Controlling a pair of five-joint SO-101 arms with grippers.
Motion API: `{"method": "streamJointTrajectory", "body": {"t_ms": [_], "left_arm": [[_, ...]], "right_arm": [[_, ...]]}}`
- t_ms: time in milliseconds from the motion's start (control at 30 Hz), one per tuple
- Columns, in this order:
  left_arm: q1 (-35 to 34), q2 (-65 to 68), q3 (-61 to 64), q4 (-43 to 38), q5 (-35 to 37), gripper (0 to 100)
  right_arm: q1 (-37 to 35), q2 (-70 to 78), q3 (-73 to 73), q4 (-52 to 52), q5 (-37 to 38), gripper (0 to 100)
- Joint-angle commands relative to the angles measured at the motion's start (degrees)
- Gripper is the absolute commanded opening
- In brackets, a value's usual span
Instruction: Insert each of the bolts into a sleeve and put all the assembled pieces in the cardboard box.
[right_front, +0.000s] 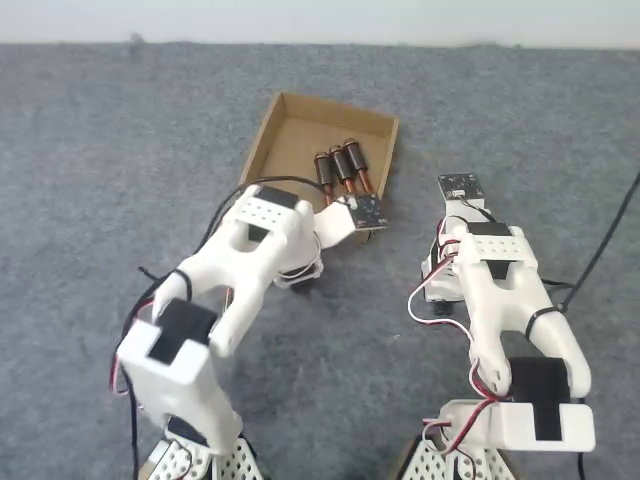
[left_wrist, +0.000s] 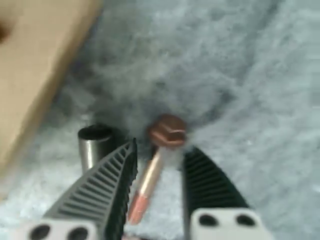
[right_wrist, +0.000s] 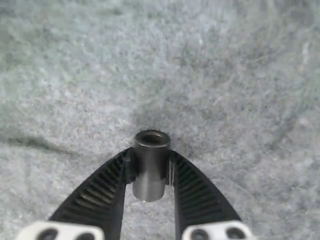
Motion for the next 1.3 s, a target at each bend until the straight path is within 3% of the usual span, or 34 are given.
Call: {"method": "streamJointTrajectory", "body": {"t_ms": [0, 200, 333, 500, 667, 800, 1000, 1267], "left_arm": [[0.1, 5.1, -8.7, 4.9, -0.4, 6], [1.6, 11.3, -16.2, 12.6, -0.4, 1], [1.1, 9.6, -15.5, 12.3, 6.4, 1], [1.0, 3.1, -7.8, 5.8, 16.3, 1], [3.3, -9.9, 7.4, -3.0, 20.7, 1], [3.9, -21.2, 16.0, -5.2, 26.1, 1], [-1.1, -32.1, 21.0, -5.4, 32.5, 2], [-8.4, -33.4, 21.1, -8.3, 39.4, 2]], "right_arm": [[1.2, -0.1, -3.2, -0.8, 0.5, 0.7], [1.2, -0.1, -3.2, -0.8, 0.6, 0.7], [1.2, -0.1, -3.2, -0.8, 0.6, 0.7], [1.2, -0.1, -3.2, -0.8, 0.6, 0.7], [1.2, -0.1, -3.2, -0.8, 0.6, 0.7], [1.2, -0.1, -3.2, -0.8, 0.6, 0.7], [1.1, 0.0, -3.2, -0.8, 0.4, 0.7], [1.1, 0.0, -3.1, -0.8, 0.4, 0.7]]}}
